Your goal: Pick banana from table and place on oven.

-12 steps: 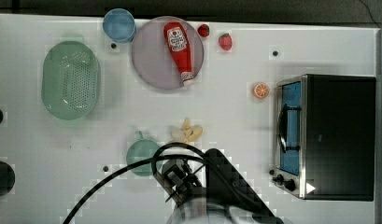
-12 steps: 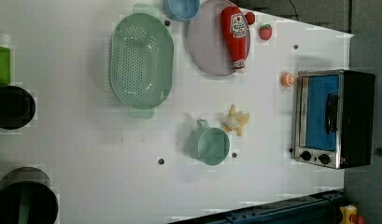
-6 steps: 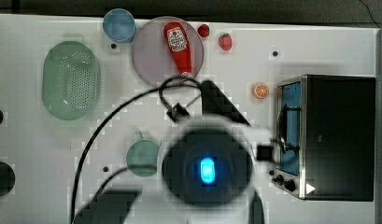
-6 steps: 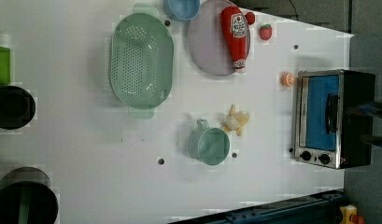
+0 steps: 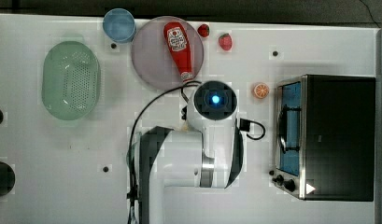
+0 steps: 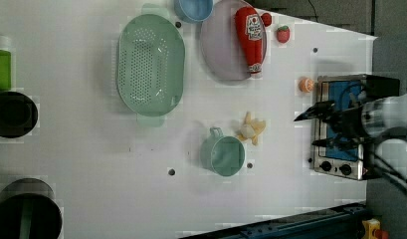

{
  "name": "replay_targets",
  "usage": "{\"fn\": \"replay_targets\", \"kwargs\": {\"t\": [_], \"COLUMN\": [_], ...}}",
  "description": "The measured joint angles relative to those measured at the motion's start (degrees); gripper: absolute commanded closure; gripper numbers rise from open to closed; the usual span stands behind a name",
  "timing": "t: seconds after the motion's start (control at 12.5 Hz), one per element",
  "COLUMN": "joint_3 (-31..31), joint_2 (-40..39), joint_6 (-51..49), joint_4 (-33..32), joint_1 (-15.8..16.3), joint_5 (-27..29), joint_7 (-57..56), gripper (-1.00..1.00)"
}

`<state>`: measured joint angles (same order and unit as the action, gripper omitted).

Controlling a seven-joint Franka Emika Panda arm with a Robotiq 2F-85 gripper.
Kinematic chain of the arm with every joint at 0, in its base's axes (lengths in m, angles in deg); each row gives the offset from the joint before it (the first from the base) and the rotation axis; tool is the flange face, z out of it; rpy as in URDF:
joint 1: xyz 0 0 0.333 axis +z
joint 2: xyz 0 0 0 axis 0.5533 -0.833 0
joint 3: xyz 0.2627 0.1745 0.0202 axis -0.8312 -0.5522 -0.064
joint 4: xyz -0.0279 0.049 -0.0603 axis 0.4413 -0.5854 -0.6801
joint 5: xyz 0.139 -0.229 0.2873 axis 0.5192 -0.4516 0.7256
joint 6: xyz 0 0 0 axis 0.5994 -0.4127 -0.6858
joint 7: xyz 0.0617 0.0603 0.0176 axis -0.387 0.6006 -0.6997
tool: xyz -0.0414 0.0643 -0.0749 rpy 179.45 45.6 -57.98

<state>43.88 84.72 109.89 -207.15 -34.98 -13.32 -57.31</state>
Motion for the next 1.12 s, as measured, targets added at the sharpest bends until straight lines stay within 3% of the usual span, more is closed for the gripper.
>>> {"fn": "replay_targets", "kwargs": {"t": [0.32, 0.96, 1.04, 1.12], "joint_3": [-1.8, -5.9, -5.8, -6.2], "joint_2": [-3.3, -19.9, -21.1, -21.8], "joint_6": [17.2, 26.7, 28.2, 29.0], "joint_4": [-6.9, -7.6, -7.6, -7.5], "joint_1": [-1.0, 0.2, 0.7, 0.8], "joint_5": [-0.5, -0.1, 0.1, 0.0], "joint_7": [0.4, 5.8, 5.8, 5.9], "gripper": [-1.00, -1.00, -0.93, -0.69]}}
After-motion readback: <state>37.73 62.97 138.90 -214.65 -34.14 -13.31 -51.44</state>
